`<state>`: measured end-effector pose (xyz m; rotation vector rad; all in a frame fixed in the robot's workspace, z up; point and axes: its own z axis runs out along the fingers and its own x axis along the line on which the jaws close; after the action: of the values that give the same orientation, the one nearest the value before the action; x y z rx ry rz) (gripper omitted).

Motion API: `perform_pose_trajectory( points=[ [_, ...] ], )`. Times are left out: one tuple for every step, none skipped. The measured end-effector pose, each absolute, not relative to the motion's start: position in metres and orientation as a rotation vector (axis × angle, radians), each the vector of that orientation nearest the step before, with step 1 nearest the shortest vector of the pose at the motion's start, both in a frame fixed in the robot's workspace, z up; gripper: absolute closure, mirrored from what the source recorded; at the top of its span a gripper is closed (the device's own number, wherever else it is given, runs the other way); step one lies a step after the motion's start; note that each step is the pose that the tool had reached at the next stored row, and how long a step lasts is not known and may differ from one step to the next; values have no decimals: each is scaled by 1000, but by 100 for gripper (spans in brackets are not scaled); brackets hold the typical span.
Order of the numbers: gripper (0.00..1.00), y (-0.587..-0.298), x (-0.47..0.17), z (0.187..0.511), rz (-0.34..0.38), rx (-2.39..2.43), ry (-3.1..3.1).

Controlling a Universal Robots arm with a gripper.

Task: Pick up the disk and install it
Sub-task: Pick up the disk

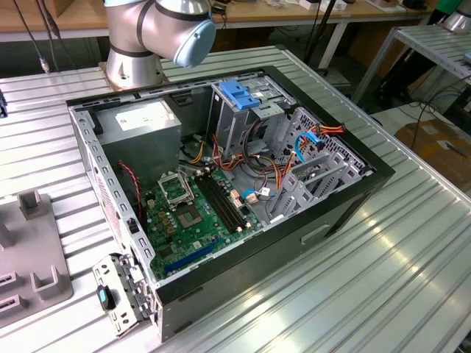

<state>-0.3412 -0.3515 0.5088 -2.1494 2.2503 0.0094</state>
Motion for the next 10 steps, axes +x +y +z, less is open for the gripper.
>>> perform_pose_trajectory(
  points=[
    [65,-352,-339,509,9,-2149,2250],
    [65,-352,-337,509,9,-2149,2250],
    [65,-352,-336,509,9,-2149,2250],
    [65,-352,-335,509,9,-2149,2250],
    [65,-352,-334,509,9,-2149,2250],
    [65,-352,-334,509,9,-2149,2250],
    [65,-351,-333,509,9,-2149,2250],
    [65,-351,-333,509,9,-2149,2250],
    [65,-352,-333,509,9,-2149,2250],
    [65,-352,-333,509,9,-2149,2250]
  ],
)
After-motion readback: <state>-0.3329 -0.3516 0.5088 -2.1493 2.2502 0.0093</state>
